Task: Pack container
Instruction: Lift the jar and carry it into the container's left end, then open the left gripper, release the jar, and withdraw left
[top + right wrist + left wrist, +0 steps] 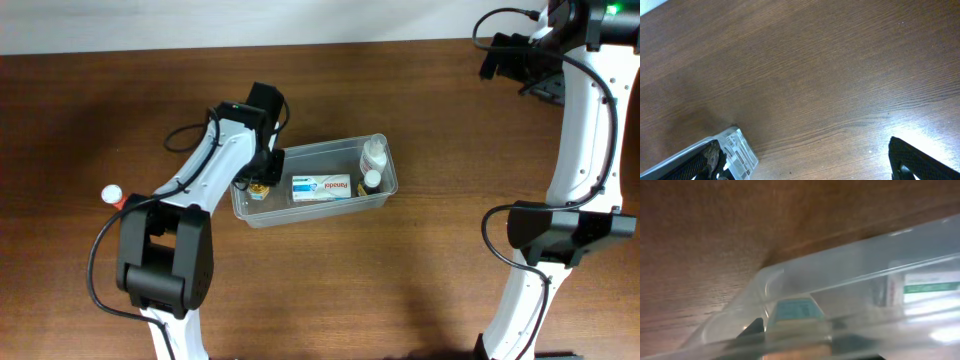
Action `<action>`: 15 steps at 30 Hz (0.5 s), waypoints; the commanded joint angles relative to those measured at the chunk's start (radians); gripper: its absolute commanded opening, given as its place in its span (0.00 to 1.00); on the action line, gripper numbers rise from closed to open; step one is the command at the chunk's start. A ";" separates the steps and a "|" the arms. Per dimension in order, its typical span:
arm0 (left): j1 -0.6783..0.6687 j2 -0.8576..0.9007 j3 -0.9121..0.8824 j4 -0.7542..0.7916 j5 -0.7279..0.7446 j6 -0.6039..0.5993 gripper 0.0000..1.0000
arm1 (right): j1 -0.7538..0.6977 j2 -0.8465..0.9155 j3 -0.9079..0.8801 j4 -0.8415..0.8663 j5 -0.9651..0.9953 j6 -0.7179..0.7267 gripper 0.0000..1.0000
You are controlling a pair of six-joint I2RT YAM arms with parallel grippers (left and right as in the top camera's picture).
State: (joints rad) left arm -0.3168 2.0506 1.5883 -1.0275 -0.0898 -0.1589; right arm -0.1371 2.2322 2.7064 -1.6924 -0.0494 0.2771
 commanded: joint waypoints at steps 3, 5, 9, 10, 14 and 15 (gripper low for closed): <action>0.003 -0.001 -0.033 0.037 -0.031 -0.013 0.40 | -0.001 0.001 -0.001 -0.006 0.009 0.002 0.98; 0.003 -0.001 -0.038 0.044 -0.031 -0.013 0.40 | -0.001 0.001 -0.001 -0.006 0.009 0.002 0.98; 0.003 -0.001 -0.038 0.050 -0.031 -0.013 0.48 | -0.001 0.001 -0.001 -0.006 0.009 0.002 0.98; 0.003 -0.001 -0.038 0.050 -0.031 -0.013 0.51 | -0.001 0.001 -0.001 -0.006 0.009 0.002 0.98; 0.003 -0.001 -0.038 0.050 -0.031 -0.013 0.60 | -0.001 0.001 -0.001 -0.006 0.009 0.002 0.98; 0.003 -0.001 -0.038 0.051 -0.031 -0.013 0.60 | -0.001 0.001 -0.001 -0.006 0.009 0.002 0.98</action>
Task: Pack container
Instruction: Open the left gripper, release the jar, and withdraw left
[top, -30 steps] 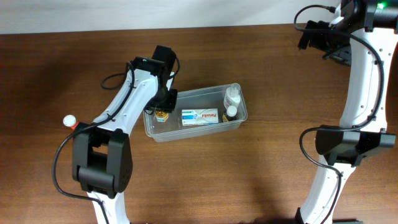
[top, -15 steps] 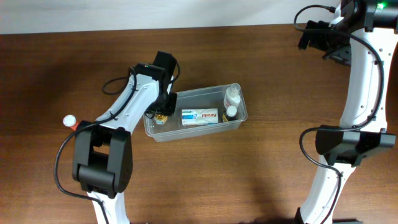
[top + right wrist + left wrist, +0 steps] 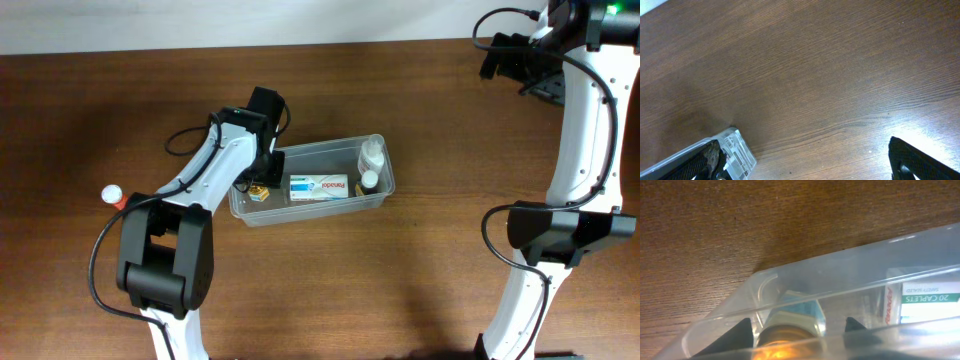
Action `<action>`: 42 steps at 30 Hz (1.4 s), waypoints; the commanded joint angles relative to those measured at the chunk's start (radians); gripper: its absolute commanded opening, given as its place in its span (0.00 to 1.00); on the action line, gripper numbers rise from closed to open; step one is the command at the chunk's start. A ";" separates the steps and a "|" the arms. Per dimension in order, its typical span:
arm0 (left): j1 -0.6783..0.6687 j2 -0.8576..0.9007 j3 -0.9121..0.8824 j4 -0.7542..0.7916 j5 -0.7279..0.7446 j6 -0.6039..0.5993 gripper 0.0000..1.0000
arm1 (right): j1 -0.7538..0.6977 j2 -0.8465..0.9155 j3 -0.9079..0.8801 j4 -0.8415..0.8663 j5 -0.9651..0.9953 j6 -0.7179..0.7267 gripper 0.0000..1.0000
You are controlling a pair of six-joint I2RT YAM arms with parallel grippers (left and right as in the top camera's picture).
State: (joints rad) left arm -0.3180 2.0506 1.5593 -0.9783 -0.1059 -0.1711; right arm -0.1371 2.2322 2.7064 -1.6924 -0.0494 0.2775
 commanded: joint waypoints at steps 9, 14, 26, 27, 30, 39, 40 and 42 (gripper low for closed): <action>0.005 -0.002 0.027 -0.026 -0.011 -0.001 0.61 | -0.001 0.001 -0.001 -0.006 0.009 0.001 0.98; 0.005 -0.003 0.166 -0.127 0.019 -0.001 0.61 | -0.001 0.001 -0.001 -0.006 0.009 0.001 0.98; 0.069 -0.021 0.520 -0.460 -0.039 -0.132 0.70 | -0.001 0.001 -0.001 -0.005 0.009 0.001 0.98; 0.082 -0.034 0.530 -0.479 -0.047 -0.136 0.70 | -0.001 0.001 -0.001 -0.006 0.009 0.001 0.98; 0.132 -0.096 0.533 -0.511 -0.050 -0.141 0.73 | -0.001 0.001 -0.001 -0.005 0.009 0.001 0.99; 0.327 -0.249 0.529 -0.631 -0.101 -0.158 0.79 | -0.001 0.001 -0.001 -0.006 0.009 0.001 0.98; 0.351 -0.254 0.523 -0.637 -0.101 -0.158 0.79 | -0.001 0.001 -0.001 -0.005 0.009 0.001 0.98; 0.389 -0.260 0.503 -0.635 -0.101 -0.164 0.79 | -0.001 0.001 -0.001 -0.006 0.009 0.001 0.98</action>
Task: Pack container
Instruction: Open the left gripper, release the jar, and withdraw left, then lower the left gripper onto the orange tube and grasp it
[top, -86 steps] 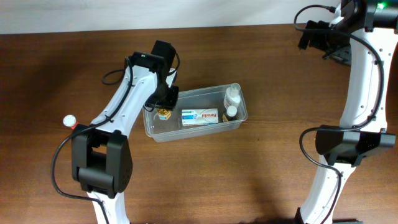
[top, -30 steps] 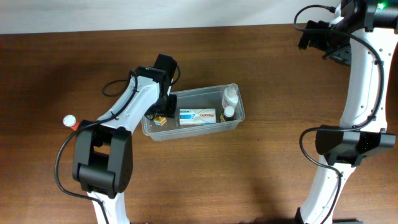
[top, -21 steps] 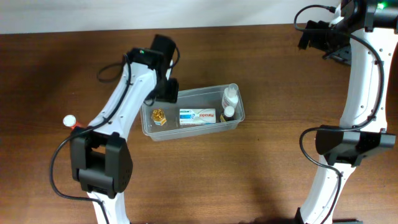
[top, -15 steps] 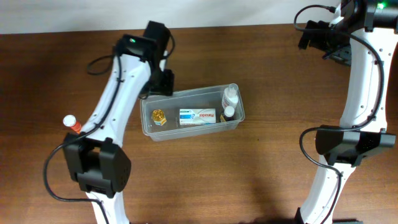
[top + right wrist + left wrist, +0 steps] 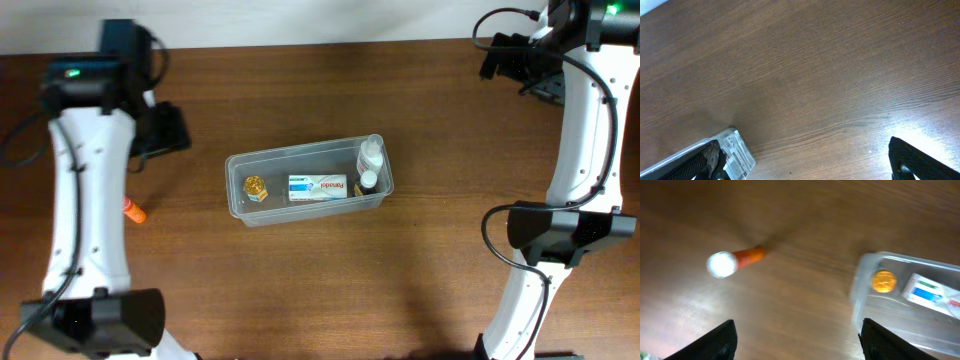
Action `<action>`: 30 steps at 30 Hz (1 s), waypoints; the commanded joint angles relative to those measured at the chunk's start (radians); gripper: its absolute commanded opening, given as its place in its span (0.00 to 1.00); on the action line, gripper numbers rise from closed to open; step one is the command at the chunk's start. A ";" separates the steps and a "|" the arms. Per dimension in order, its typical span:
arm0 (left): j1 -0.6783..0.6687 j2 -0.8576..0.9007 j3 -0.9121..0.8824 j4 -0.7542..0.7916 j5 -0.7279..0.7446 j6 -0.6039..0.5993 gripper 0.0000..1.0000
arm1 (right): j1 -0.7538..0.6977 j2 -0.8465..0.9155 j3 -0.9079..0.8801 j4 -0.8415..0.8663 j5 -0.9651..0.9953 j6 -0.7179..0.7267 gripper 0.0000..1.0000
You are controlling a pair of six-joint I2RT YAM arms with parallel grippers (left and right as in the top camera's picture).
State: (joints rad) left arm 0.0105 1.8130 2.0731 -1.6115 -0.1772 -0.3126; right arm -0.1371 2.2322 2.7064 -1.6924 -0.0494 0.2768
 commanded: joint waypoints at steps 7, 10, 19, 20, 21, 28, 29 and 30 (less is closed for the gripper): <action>0.172 -0.023 -0.120 0.098 -0.011 -0.035 0.80 | -0.001 0.001 -0.001 -0.006 0.009 0.002 0.98; 0.207 -0.023 -0.175 0.151 0.019 -0.035 0.80 | -0.001 0.001 -0.001 -0.005 0.009 0.002 0.98; 0.258 -0.023 -0.405 0.312 0.040 -0.034 0.80 | -0.001 0.001 -0.001 -0.005 0.009 0.002 0.98; 0.259 -0.023 -0.423 0.325 0.042 -0.034 0.80 | -0.001 0.001 -0.001 -0.005 0.009 0.002 0.98; 0.259 -0.023 -0.447 0.343 0.042 -0.034 0.80 | -0.001 0.001 -0.001 -0.006 0.009 0.002 0.98; 0.261 -0.022 -0.518 0.405 0.042 -0.034 0.80 | -0.001 0.001 -0.001 -0.006 0.009 0.002 0.99; 0.263 -0.022 -0.523 0.411 0.042 -0.034 0.80 | -0.001 0.001 -0.001 -0.006 0.009 0.002 0.98; 0.264 -0.022 -0.523 0.411 0.041 -0.034 0.80 | -0.001 0.001 -0.001 -0.006 0.009 0.002 0.98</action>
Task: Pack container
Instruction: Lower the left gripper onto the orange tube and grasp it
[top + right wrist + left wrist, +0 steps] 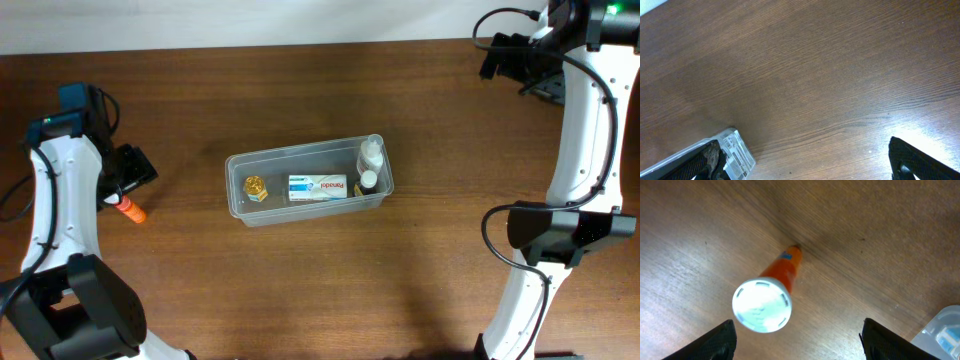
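A clear plastic container [238, 207] sits mid-table holding a gold-lidded jar [255, 186], a white and blue tablet box [320, 186] and white bottles [372, 155]. An orange tube [133, 211] lies on the wood at the far left. In the left wrist view the tube [782, 269] points its white cap up at the camera. My left gripper [800, 350] hangs open just above it, fingers wide either side and touching nothing. My right gripper [810, 167] is open and empty over the far right of the table [505, 55].
The container's right end with a labelled bottle [737, 150] shows at the lower left of the right wrist view. Brown wooden table [300, 290] all round; its far edge meets a white wall at the top.
My left gripper has moved from the upper left of the table down to hang close over the orange tube, still open. The container and the right arm have not moved.
My left gripper was in the container's left end, close around the gold-lidded jar. Then its jaws stood wider with the jar resting inside. Later it was away at the far left, jar left behind. Now it is over the orange tube.
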Action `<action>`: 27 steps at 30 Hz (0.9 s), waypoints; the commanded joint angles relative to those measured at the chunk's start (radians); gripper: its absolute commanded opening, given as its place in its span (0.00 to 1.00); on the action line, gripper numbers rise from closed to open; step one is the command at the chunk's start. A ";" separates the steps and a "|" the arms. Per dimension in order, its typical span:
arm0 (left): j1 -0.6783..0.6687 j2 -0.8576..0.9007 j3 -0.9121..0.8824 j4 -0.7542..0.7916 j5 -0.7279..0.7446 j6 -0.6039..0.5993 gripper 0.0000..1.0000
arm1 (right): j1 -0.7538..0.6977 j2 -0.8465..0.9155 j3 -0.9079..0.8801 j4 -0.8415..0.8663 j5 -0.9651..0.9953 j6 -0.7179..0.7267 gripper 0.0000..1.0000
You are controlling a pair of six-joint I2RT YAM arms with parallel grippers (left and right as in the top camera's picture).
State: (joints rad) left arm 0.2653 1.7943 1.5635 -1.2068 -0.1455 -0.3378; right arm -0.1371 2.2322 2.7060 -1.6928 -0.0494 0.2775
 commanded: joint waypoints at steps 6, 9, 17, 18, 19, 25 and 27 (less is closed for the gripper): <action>0.029 -0.003 -0.018 0.012 0.006 -0.006 0.80 | -0.001 0.001 0.000 -0.005 0.009 0.001 0.98; 0.038 -0.003 -0.037 0.031 0.006 -0.006 0.80 | -0.001 0.001 0.000 -0.005 0.009 0.001 0.98; 0.042 -0.003 -0.111 0.113 0.007 -0.006 0.80 | -0.001 0.001 0.000 -0.005 0.009 0.001 0.98; 0.042 -0.003 -0.117 0.120 0.007 -0.006 0.80 | -0.001 0.001 0.000 -0.005 0.009 0.001 0.98; 0.042 -0.003 -0.119 0.125 0.007 -0.006 0.80 | -0.001 0.001 0.000 -0.005 0.009 0.001 0.98; 0.042 -0.003 -0.119 0.160 0.007 -0.006 0.79 | -0.001 0.001 0.000 -0.005 0.009 0.001 0.98; 0.042 -0.003 -0.119 0.168 0.006 -0.006 0.79 | -0.001 0.001 0.000 -0.005 0.009 0.001 0.98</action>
State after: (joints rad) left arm 0.3008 1.7943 1.4502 -1.0492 -0.1455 -0.3378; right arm -0.1371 2.2322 2.7060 -1.6924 -0.0494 0.2771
